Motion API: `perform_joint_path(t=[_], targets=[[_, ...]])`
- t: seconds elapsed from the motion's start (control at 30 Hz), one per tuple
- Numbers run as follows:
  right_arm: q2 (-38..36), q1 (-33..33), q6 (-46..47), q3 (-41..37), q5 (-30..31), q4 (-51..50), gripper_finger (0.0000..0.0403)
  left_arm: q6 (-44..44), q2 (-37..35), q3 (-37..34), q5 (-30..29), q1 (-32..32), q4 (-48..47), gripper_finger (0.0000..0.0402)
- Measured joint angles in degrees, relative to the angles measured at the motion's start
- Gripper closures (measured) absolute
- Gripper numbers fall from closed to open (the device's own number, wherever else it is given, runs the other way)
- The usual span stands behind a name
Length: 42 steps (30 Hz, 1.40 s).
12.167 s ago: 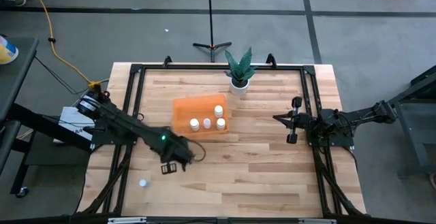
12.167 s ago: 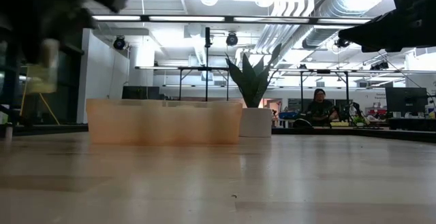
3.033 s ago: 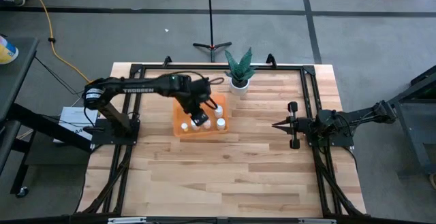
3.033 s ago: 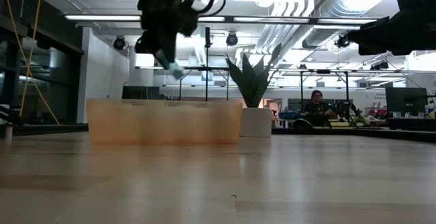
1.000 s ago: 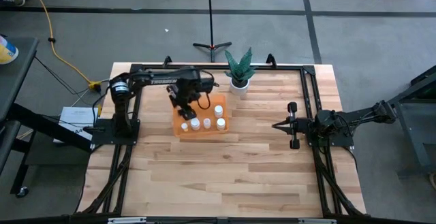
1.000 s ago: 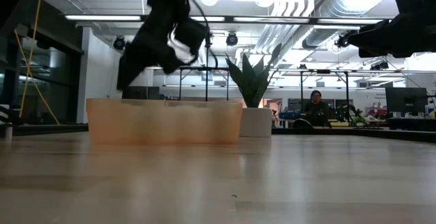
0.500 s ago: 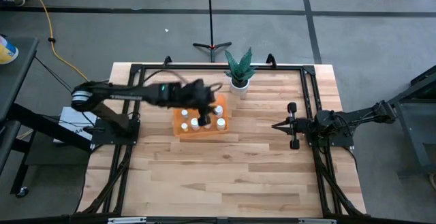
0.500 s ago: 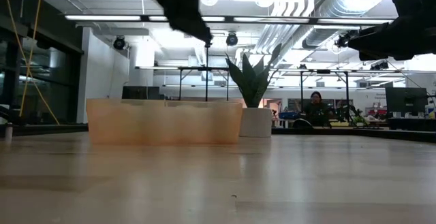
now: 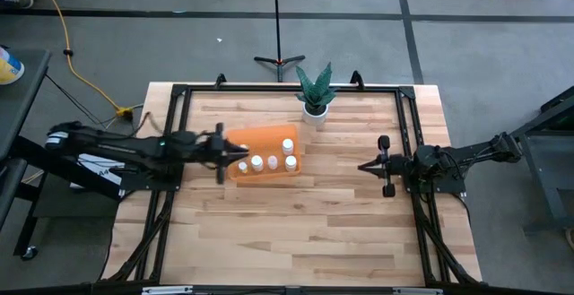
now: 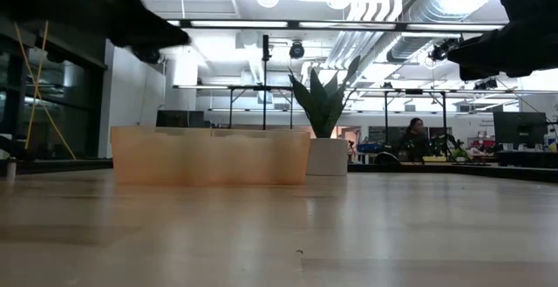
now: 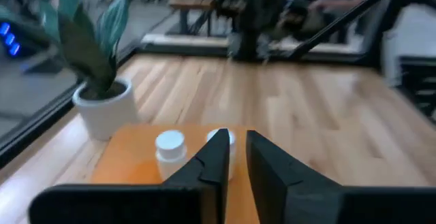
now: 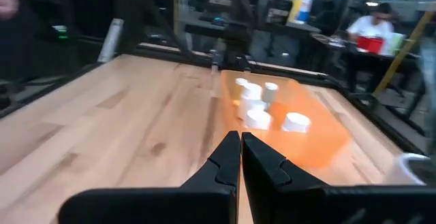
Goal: Pick and place pill bottles into a basket
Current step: Return to Home Position
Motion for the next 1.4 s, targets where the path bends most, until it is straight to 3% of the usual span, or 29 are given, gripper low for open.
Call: perform_joint_path(t=[0.17,0.37,0.6,0.7,0.87,1.07,1.23,1.4], targets=[[0.00,0.00,-0.31,-0.01,-4.89,2.02,0.0396,4.13,-15.28,-6.87,-1.33,-4.45,-0.32,0.0340],[-0.02,0.00,-0.17,-0.01,-1.99,4.43,0.0396,9.62,-29.21,-12.42,-1.49,-7.52,-3.09,0.0378],[-0.06,0.00,-0.06,-0.01,3.71,8.47,0.0396,6.50,-42.03,-13.31,-5.22,-7.71,-15.14,0.0346],[-0.28,0.00,0.90,-0.01,3.68,8.31,0.0396,6.66,-41.93,-13.10,-4.37,-7.69,-16.48,0.0345],[-1.51,-0.01,0.61,-0.01,4.82,8.29,0.0396,7.42,-42.00,-13.20,-2.81,-7.69,-20.76,0.0379],[-4.21,-1.67,-1.96,-0.01,6.55,10.56,0.0396,7.86,-42.00,-13.20,-2.61,-7.69,-19.55,0.0369],[-4.63,-5.94,-3.85,-0.01,-6.22,8.20,0.0396,9.45,-42.00,-13.20,-2.84,-7.69,-19.73,0.0336],[-4.66,-12.48,-0.91,-0.01,-3.61,8.16,0.0396,11.96,-41.99,-13.20,-2.74,-7.69,-20.64,0.0381]])
